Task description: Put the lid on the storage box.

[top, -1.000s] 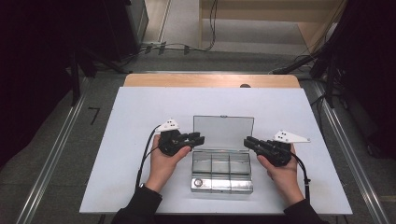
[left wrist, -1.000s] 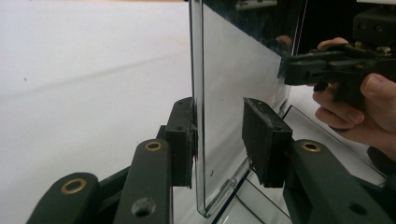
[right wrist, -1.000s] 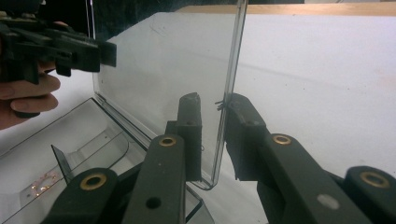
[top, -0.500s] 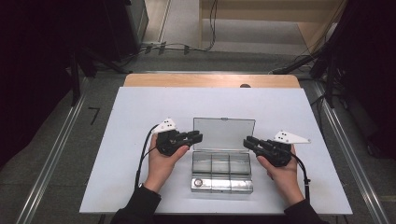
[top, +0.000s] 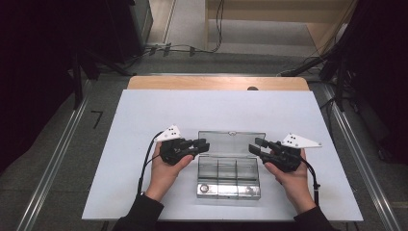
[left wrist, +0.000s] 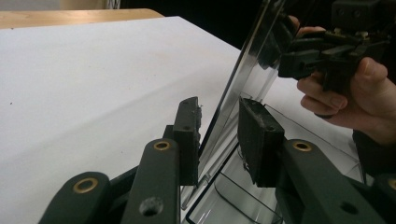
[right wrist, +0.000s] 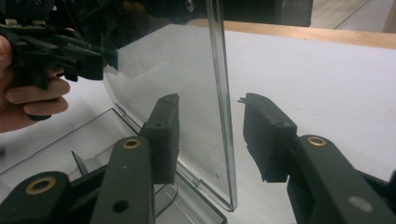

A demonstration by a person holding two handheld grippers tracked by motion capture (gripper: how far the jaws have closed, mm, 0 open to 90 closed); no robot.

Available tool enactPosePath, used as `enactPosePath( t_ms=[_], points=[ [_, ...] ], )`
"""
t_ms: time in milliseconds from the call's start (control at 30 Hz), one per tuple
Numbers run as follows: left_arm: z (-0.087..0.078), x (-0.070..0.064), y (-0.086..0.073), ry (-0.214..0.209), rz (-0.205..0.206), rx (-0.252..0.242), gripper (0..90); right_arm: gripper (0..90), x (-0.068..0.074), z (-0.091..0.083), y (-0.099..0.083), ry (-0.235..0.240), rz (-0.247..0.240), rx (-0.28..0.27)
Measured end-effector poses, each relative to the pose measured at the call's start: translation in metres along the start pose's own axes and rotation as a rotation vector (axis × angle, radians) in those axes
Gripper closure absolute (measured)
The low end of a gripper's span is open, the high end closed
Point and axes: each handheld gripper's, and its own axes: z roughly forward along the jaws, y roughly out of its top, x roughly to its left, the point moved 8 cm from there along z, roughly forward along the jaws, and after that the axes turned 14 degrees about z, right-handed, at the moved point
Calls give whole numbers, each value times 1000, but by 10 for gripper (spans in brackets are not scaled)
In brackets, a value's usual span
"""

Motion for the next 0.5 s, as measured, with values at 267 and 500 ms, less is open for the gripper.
enactPosePath(
  t_ms=[267,500],
  points=[
    [0,-5,-1,-17,9,13,647,570,13,-3,3,41,-43,-7],
    [2,-6,-5,11,15,52,491,582,15,-5,1,46,-55,0]
  ],
)
